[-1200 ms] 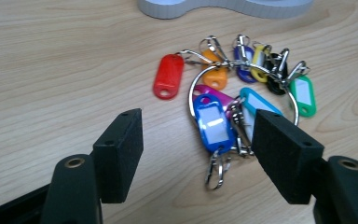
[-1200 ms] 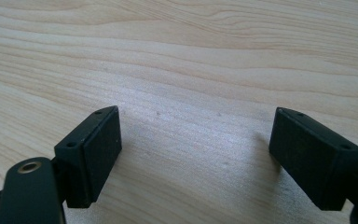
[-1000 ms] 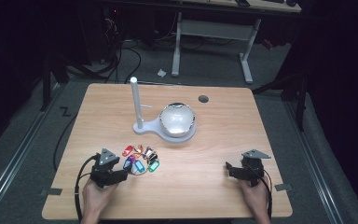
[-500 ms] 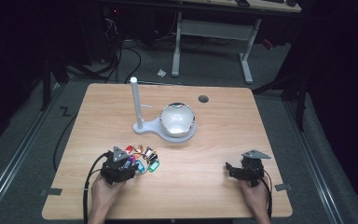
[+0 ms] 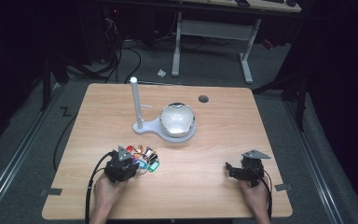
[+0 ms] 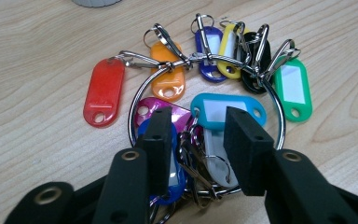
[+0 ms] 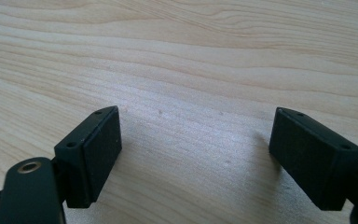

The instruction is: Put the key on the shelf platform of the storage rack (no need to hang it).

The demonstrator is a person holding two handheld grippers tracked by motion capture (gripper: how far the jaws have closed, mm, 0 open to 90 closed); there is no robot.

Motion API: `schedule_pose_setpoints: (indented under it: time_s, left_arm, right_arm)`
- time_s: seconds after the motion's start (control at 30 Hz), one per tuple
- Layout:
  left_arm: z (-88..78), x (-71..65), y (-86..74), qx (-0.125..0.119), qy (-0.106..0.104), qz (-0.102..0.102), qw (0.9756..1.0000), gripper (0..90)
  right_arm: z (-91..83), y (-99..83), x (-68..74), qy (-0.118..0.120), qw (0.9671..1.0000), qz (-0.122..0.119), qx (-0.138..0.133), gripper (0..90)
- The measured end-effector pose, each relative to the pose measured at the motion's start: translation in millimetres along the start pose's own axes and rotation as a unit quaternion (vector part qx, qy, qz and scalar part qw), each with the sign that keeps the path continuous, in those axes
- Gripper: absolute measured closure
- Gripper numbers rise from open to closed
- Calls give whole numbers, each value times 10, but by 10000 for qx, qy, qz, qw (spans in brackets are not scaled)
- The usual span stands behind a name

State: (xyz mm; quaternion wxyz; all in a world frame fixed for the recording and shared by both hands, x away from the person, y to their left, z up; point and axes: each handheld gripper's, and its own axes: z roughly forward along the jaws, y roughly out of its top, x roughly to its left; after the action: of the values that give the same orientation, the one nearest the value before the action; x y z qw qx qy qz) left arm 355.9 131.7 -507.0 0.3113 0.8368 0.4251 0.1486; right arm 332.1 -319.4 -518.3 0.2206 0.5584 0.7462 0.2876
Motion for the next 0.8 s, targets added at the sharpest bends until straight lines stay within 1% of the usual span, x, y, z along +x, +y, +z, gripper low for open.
schedule_pose_setpoints:
  time_s: [0.07, 0.17, 0.2, 0.27, 0.3, 0.33, 0.37, 0.4, 0.43, 0.63, 0.8]
  left_arm:
    - [5, -17, 11, 18, -15, 64, 10000, 676]
    - [11, -22, 26, 33, -73, 83, 9999, 727]
    - [13, -21, 30, 24, -114, 66, 9999, 727]
    - [19, -20, 35, -32, -204, 43, 9998, 764]
    - [19, -18, 37, -42, -213, 34, 9998, 778]
    - [13, -8, 40, -68, -293, 2, 9995, 793]
    - [13, -8, 40, -68, -293, 2, 9995, 806]
    - [4, 5, 42, -91, -382, -29, 9992, 806]
    - [2, 7, 42, -98, -402, -33, 9991, 817]
    - [-34, 10, 55, -114, -397, 22, 9991, 844]
    - [-159, 52, 123, -311, -439, -11, 9985, 847]
  right_arm:
    - [0, 0, 0, 3, 10000, -1, -1, 169]
    - [0, -1, 1, 3, 10000, -3, 0, 169]
    - [0, -1, 1, 3, 10000, -3, 0, 169]
    - [-1, -1, 1, 4, 10000, -7, -1, 169]
    - [-1, -1, 1, 4, 10000, -8, -2, 169]
    - [0, -2, 1, 1, 10000, -8, -7, 169]
    - [0, -2, 1, 1, 10000, -8, -7, 169]
    - [0, -2, 1, 3, 10000, -6, -6, 169]
    - [0, -2, 1, 3, 10000, -8, -7, 169]
    - [-1, -2, 3, 6, 10000, -5, -5, 169]
    - [-2, -3, 3, 9, 10000, -4, -7, 169]
